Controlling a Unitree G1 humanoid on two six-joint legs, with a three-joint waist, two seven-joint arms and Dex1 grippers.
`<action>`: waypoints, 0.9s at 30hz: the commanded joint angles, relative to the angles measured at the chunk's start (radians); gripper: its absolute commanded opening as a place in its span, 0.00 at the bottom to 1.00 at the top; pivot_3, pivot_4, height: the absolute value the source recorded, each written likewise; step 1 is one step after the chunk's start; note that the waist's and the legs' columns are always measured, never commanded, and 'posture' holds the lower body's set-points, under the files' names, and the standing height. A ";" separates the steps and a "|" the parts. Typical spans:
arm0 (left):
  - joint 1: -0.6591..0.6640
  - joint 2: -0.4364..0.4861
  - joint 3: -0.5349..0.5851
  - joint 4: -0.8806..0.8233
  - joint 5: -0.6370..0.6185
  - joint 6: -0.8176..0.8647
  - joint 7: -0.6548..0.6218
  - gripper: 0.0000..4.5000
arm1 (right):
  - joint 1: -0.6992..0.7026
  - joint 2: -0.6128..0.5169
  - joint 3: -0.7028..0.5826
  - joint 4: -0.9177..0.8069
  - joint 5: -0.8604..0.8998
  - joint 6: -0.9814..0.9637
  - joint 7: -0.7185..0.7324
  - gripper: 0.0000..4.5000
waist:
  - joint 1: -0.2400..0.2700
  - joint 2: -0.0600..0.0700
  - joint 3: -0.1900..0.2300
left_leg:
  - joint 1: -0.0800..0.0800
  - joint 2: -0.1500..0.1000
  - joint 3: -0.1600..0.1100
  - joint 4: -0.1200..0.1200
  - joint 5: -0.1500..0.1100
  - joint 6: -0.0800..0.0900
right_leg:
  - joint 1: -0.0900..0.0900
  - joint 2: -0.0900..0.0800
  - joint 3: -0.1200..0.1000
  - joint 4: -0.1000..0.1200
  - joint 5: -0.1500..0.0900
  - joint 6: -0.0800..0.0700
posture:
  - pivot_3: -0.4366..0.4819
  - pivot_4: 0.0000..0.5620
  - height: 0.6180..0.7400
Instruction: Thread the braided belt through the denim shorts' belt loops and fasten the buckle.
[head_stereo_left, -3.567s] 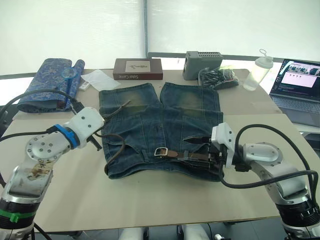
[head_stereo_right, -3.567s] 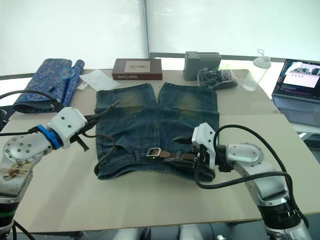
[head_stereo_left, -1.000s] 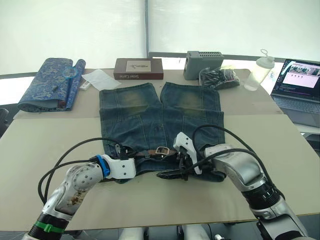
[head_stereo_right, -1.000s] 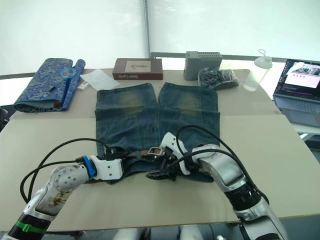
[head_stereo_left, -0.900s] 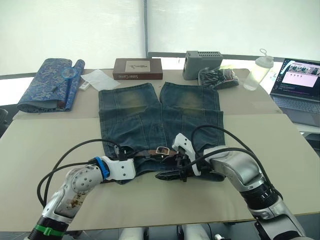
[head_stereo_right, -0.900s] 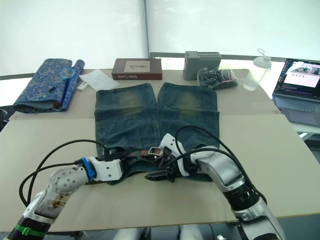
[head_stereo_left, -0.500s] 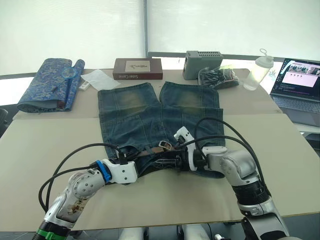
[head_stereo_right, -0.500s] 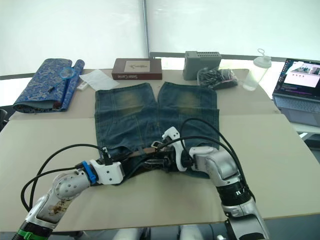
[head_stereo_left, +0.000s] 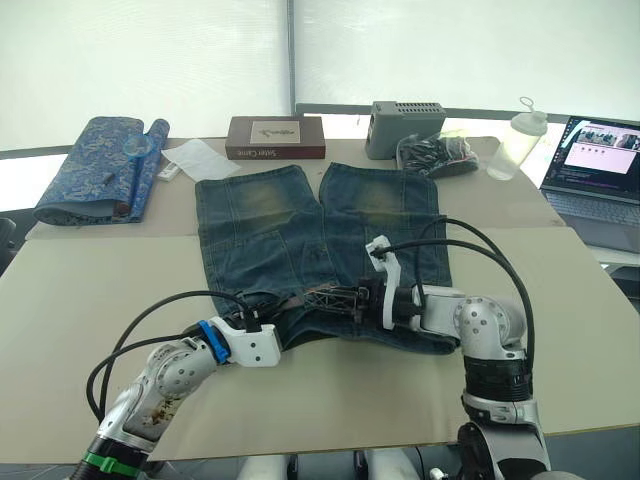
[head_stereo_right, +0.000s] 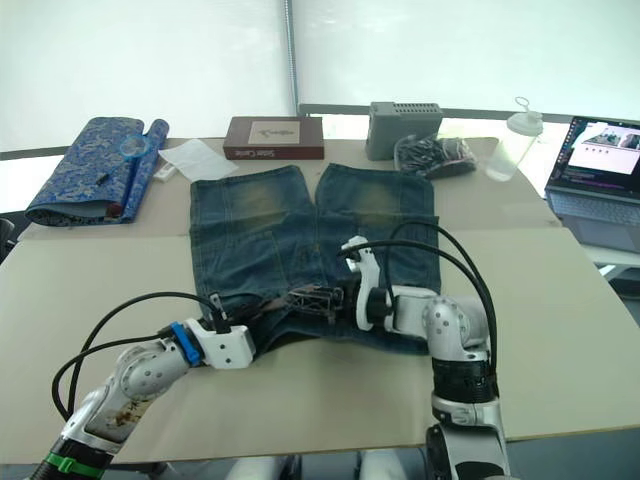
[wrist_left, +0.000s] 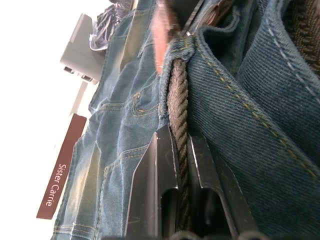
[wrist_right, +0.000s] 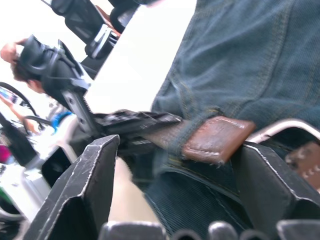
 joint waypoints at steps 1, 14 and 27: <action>-0.012 -0.005 -0.010 -0.008 0.010 -0.026 0.022 0.00 | -0.022 0.014 -0.027 -0.021 0.056 0.027 -0.013 0.59 | 0.000 0.000 0.000 | 0.000 0.000 0.000 0.000 0.000 0.000 | 0.000 0.000 0.000 0.000 0.000 0.000 | 0.48 0.27 1.00; -0.010 0.005 -0.020 0.000 0.047 -0.065 0.045 0.00 | -0.057 0.044 -0.065 0.060 0.054 0.013 -0.111 0.59 | -0.002 0.001 0.000 | 0.000 0.000 0.000 0.000 0.000 0.000 | 0.000 0.000 0.000 0.000 0.000 0.000 | 0.48 0.27 1.00; -0.036 0.003 -0.017 0.023 0.034 -0.062 0.043 0.00 | -0.067 0.026 -0.059 0.052 0.075 0.032 -0.118 0.00 | -0.002 0.003 0.001 | 0.000 0.000 0.000 -0.001 0.000 0.000 | 0.000 0.001 0.000 0.000 0.000 0.000 | 0.48 0.27 1.00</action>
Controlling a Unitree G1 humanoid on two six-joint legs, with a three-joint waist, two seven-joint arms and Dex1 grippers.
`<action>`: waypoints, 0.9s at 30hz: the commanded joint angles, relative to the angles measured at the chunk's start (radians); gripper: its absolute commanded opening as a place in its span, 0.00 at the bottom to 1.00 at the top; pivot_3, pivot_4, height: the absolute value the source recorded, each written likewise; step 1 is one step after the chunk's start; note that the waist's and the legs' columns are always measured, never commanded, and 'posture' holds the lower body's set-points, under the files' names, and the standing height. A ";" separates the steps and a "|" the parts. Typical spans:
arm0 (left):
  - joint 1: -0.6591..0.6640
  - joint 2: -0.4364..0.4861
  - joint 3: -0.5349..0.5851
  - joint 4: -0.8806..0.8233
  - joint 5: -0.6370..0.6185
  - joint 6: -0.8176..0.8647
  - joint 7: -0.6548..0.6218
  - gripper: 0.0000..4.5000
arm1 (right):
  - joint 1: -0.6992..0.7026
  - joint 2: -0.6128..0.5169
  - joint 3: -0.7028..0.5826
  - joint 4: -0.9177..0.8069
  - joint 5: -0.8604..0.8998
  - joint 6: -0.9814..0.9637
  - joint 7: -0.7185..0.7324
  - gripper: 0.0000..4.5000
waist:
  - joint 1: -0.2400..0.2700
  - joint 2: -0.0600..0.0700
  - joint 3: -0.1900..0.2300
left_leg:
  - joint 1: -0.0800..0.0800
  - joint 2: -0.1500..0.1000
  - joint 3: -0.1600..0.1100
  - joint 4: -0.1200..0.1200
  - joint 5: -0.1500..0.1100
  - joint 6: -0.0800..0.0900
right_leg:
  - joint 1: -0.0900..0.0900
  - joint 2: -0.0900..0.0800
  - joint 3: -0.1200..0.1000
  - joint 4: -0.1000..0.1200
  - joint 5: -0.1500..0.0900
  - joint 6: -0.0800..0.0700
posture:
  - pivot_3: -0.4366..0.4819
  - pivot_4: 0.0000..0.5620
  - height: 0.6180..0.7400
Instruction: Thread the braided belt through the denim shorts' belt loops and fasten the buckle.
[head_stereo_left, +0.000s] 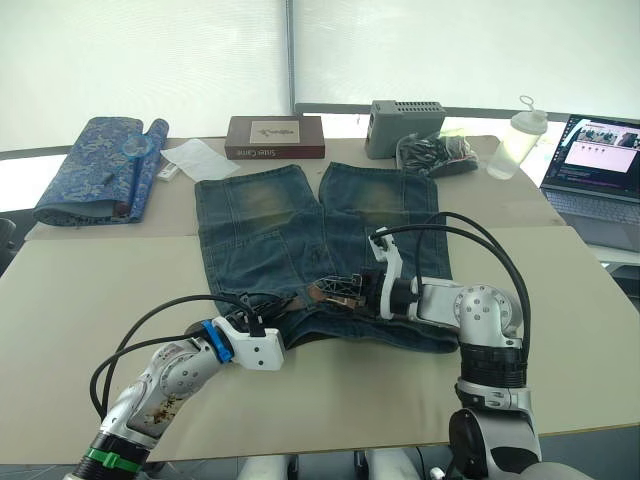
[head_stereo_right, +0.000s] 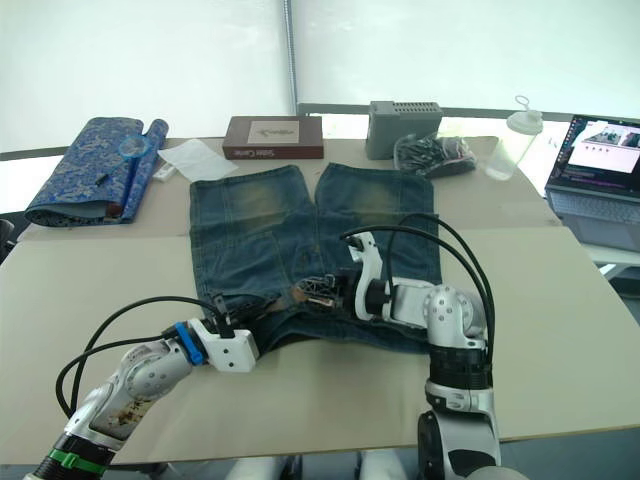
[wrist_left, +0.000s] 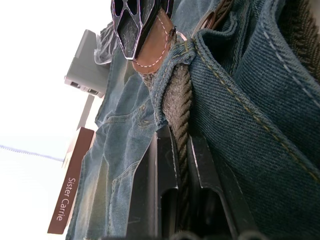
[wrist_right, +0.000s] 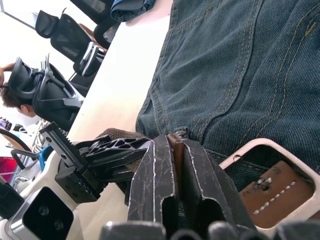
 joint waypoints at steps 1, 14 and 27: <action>-0.013 0.001 0.003 -0.013 -0.054 0.017 -0.029 0.00 | -0.018 -0.005 0.002 -0.039 0.039 0.006 0.013 0.00 | 0.000 0.000 0.000 | 0.000 0.000 0.000 0.000 0.000 0.000 | 0.000 0.000 0.000 0.000 0.000 0.000 | 0.48 0.27 1.00; 0.091 0.114 0.363 -0.439 -1.226 1.072 -0.338 0.41 | -0.023 0.005 -0.022 -0.042 0.059 -0.002 -0.014 0.00 | -0.024 0.002 0.002 | -0.001 0.001 -0.001 0.000 0.000 0.000 | 0.000 0.005 0.000 0.000 -0.001 0.001 | 0.48 0.27 1.00; 0.065 0.122 0.382 -0.530 -1.483 1.248 -0.265 0.02 | -0.032 -0.060 -0.050 -0.134 0.036 -0.058 -0.074 0.00 | -0.017 0.004 0.003 | 0.000 0.000 -0.001 0.000 0.000 0.000 | 0.001 0.005 0.001 -0.001 -0.001 0.001 | 0.48 0.27 1.00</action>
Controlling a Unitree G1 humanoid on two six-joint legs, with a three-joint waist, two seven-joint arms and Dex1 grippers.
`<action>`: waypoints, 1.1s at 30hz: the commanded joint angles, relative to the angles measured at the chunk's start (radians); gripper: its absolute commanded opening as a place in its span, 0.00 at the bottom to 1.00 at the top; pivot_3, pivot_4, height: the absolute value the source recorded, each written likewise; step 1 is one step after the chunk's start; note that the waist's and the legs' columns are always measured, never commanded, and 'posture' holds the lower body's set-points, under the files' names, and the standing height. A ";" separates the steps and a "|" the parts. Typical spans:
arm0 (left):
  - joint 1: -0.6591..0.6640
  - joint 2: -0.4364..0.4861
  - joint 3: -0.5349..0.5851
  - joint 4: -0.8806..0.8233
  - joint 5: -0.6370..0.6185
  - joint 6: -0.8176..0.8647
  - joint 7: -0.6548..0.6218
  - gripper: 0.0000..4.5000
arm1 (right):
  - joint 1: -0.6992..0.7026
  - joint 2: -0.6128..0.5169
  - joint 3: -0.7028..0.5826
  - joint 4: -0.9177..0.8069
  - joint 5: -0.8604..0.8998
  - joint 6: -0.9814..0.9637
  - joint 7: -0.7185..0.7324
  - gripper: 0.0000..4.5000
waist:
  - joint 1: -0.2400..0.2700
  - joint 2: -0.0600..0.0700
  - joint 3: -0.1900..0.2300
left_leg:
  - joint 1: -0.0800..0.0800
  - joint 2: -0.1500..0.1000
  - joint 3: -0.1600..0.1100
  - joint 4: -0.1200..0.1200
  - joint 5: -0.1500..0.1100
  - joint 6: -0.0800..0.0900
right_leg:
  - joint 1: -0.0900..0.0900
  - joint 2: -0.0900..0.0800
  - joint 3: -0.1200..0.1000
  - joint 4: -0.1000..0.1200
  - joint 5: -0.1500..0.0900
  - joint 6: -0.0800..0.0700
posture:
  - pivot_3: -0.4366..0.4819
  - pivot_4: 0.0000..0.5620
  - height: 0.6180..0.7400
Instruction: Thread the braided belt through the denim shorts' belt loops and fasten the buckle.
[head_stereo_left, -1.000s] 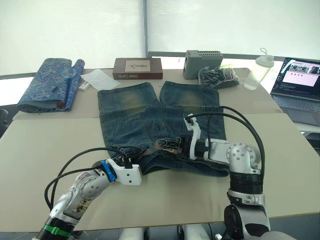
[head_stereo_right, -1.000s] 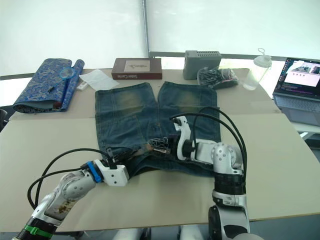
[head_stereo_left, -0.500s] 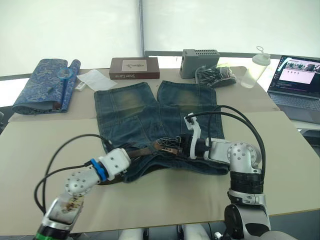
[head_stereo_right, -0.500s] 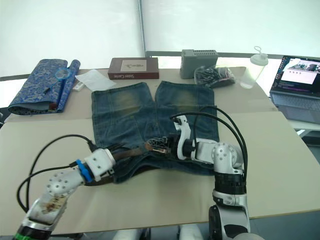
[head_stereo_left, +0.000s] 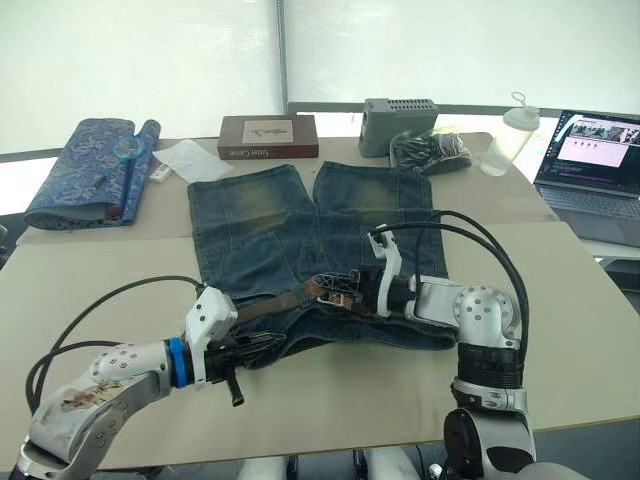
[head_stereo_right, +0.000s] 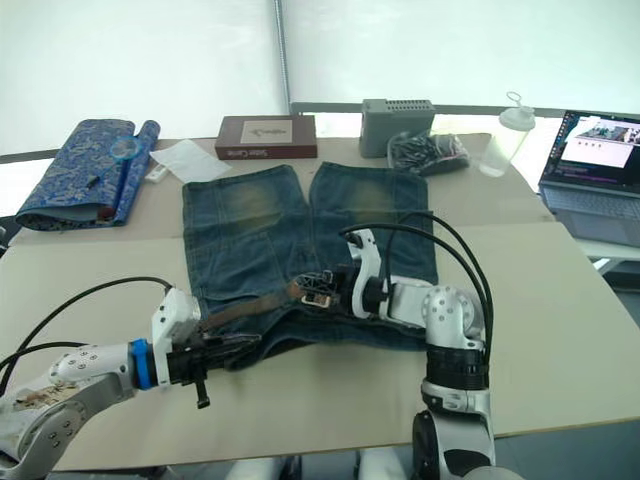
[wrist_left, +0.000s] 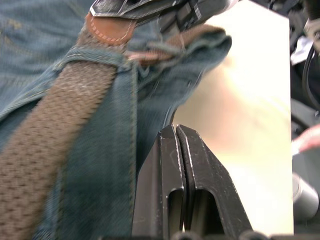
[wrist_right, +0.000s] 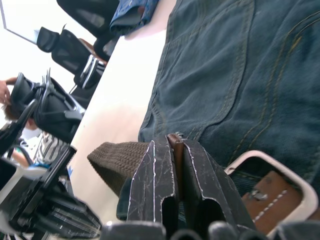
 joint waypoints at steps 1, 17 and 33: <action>-0.083 -0.011 0.143 0.000 -0.256 0.079 0.067 0.02 | -0.035 -0.092 -0.015 -0.118 -0.009 -0.065 0.002 0.00 | 0.002 0.000 0.000 | 0.000 0.000 0.000 0.000 0.000 0.000 | 0.000 0.000 0.000 0.000 0.000 0.000 | 0.48 0.27 1.00; -0.178 0.046 0.165 0.160 -0.218 0.099 0.113 0.02 | -0.036 -0.513 0.145 -0.264 -0.227 -0.333 0.124 0.00 | -0.003 -0.001 0.001 | 0.001 -0.001 0.002 -0.001 0.000 0.000 | 0.000 0.000 0.002 -0.001 -0.001 0.000 | 0.48 0.27 1.00; -0.136 0.072 0.038 0.141 0.055 -0.040 -0.046 0.02 | 0.063 -0.730 0.039 -0.330 -0.201 -0.369 0.286 0.00 | 0.020 -0.001 0.001 | -0.001 0.001 0.003 0.000 0.000 0.000 | 0.000 0.000 0.002 -0.003 -0.002 0.000 | 0.48 0.27 1.00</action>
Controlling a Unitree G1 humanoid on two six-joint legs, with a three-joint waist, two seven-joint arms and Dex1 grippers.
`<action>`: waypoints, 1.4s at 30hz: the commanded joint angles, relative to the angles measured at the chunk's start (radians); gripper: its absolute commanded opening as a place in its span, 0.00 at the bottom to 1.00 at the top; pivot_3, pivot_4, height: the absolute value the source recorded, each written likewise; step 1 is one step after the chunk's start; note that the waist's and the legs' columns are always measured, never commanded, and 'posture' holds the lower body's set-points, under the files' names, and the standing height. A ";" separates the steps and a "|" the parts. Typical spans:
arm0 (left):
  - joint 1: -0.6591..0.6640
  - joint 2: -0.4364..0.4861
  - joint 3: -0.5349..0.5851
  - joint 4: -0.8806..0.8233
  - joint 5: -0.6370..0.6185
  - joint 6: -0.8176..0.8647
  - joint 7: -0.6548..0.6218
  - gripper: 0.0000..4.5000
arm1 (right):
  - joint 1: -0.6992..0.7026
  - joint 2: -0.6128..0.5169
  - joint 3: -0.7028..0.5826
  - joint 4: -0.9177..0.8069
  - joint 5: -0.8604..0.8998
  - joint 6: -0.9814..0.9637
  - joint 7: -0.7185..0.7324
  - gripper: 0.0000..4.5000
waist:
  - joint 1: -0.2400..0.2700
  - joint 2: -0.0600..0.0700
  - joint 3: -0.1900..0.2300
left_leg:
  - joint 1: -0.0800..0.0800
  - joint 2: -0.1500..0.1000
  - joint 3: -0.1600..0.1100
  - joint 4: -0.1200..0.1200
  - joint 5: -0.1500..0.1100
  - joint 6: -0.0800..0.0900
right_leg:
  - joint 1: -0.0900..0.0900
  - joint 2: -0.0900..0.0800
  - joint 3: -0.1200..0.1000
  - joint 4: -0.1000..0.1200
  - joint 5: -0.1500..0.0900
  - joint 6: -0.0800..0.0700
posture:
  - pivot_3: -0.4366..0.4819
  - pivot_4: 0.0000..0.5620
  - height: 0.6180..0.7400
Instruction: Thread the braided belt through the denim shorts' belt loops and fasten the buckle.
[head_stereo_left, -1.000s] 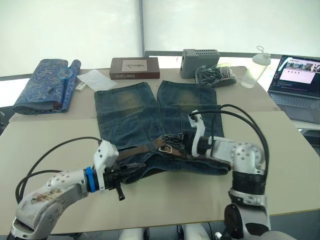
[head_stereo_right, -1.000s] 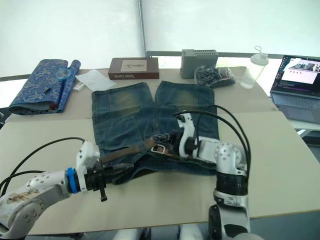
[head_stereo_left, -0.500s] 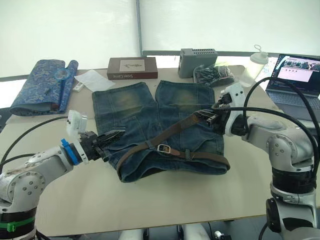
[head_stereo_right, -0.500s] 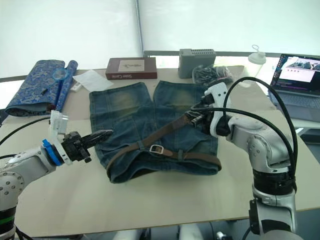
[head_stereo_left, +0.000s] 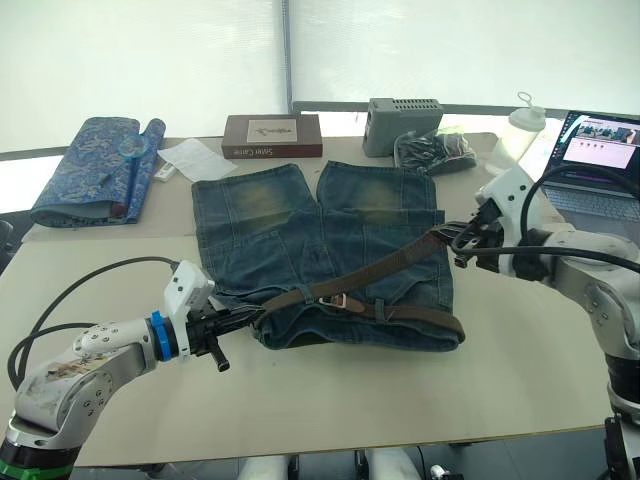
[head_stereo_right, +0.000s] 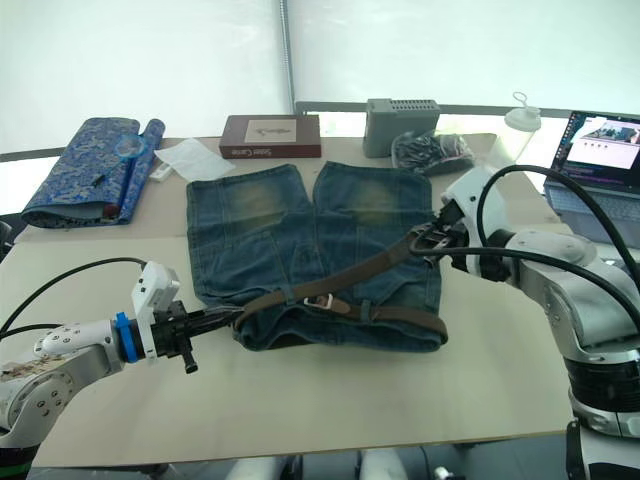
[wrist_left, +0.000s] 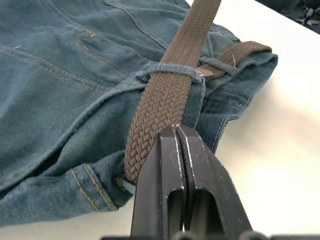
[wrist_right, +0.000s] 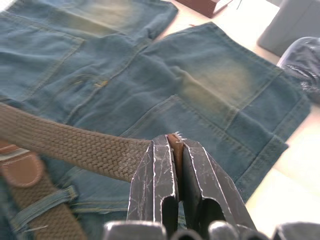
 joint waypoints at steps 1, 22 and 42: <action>-0.046 0.000 -0.007 -0.013 0.025 -0.029 -0.022 0.02 | -0.025 0.023 -0.108 -0.063 0.106 0.056 0.011 0.00 | 0.001 0.000 0.000 | 0.000 0.000 0.000 0.000 0.000 0.000 | 0.000 0.000 0.000 0.000 0.000 0.000 | 0.48 0.27 1.00; -0.484 -0.289 -0.512 0.209 0.772 -0.476 0.134 0.67 | -0.161 0.758 -0.567 -0.004 0.549 0.628 -0.635 0.00 | -0.002 0.000 0.000 | -0.001 -0.002 0.000 0.000 0.000 0.001 | 0.000 0.000 0.001 0.002 0.002 0.001 | 0.48 0.27 1.00; -0.446 -0.338 -0.511 0.289 1.059 -0.776 0.214 0.15 | -0.125 0.768 -0.520 0.063 0.891 0.530 -0.969 0.00 | -0.019 0.000 0.000 | -0.001 -0.001 0.000 0.000 0.000 0.001 | 0.000 -0.001 0.001 0.003 0.002 0.001 | 0.48 0.27 1.00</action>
